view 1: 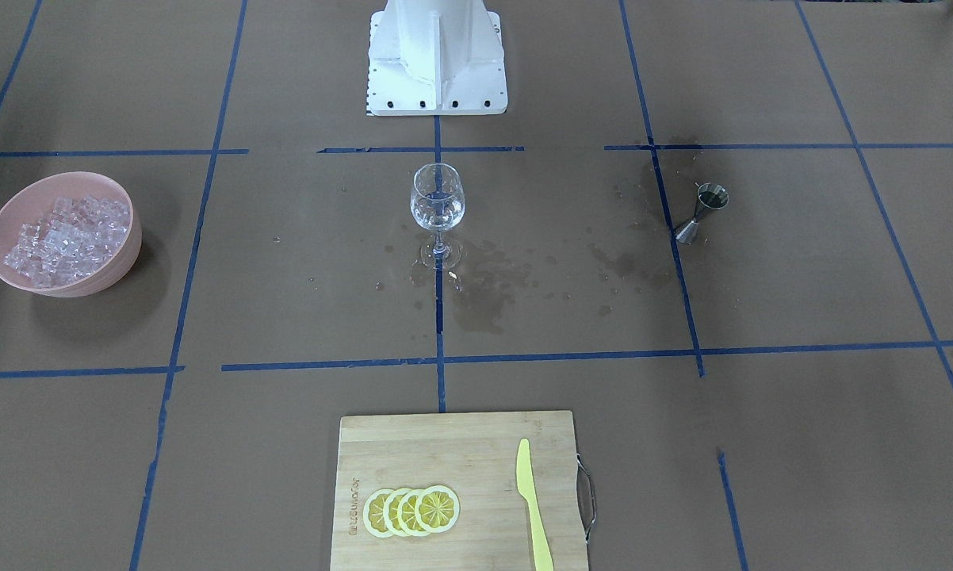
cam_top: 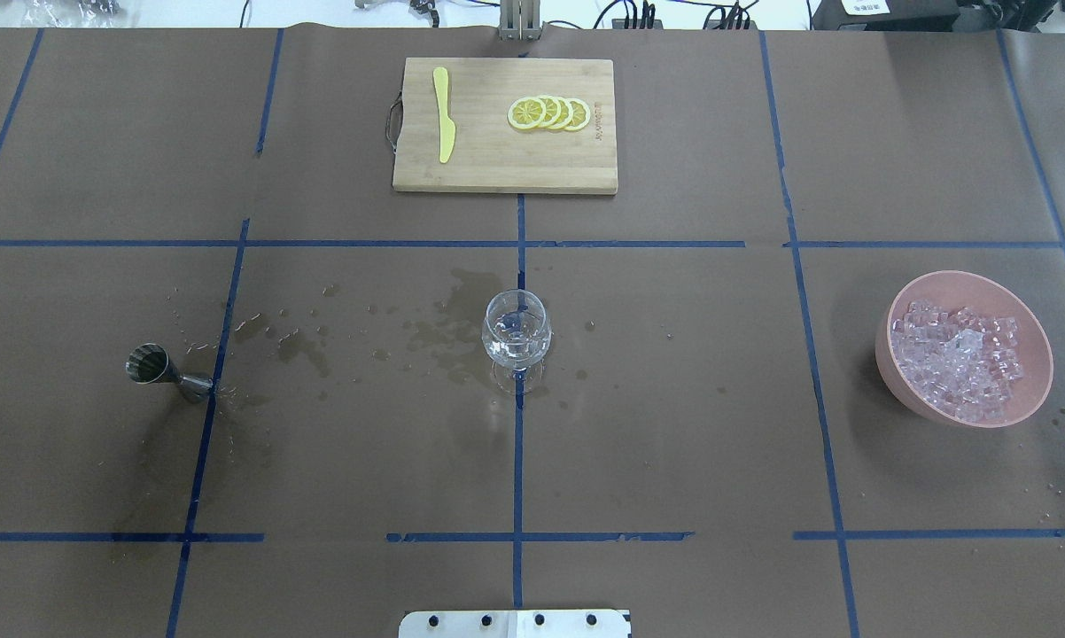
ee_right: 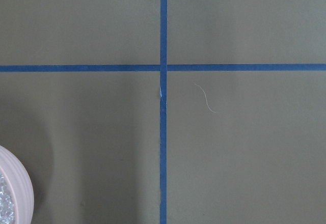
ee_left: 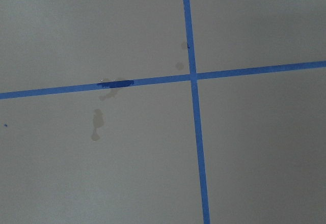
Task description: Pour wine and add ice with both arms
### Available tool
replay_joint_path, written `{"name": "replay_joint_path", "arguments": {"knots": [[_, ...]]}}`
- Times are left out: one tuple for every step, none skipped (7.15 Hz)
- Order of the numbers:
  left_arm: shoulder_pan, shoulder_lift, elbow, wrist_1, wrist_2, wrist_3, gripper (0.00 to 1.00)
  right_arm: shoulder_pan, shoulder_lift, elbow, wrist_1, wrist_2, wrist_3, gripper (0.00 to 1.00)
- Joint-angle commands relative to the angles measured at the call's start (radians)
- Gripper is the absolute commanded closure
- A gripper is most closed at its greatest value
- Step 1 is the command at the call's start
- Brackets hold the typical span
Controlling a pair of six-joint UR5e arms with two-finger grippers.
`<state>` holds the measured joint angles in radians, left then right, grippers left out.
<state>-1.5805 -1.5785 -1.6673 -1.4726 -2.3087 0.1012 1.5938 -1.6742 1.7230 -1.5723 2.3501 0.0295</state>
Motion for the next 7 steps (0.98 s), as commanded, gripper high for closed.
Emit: {"name": "replay_joint_path", "arguments": {"knots": [[-0.001,-0.002,0.0,-0.002,-0.002,0.0,0.0,0.0,0.002,0.003,0.0,0.0,-0.003,0.0],[-0.001,-0.003,0.0,-0.002,-0.003,-0.002,0.0,0.0,0.001,0.001,0.0,0.0,0.001,0.0],[-0.001,-0.005,-0.033,-0.002,-0.003,-0.011,0.0,0.0,0.002,0.003,0.0,0.0,0.003,0.0],[-0.001,-0.006,-0.099,0.003,-0.003,-0.026,0.0,0.0,0.001,0.004,0.0,0.002,0.003,0.0],[0.001,-0.008,-0.18,0.008,-0.002,-0.091,0.0,0.0,-0.001,0.007,0.0,0.002,0.003,0.0],[0.011,-0.011,-0.266,0.008,-0.003,-0.113,0.0,0.0,-0.001,0.007,0.0,0.002,0.003,0.0],[0.025,-0.014,-0.357,0.005,-0.008,-0.121,0.0,0.0,-0.002,0.009,0.0,0.002,0.0,0.0]]}}
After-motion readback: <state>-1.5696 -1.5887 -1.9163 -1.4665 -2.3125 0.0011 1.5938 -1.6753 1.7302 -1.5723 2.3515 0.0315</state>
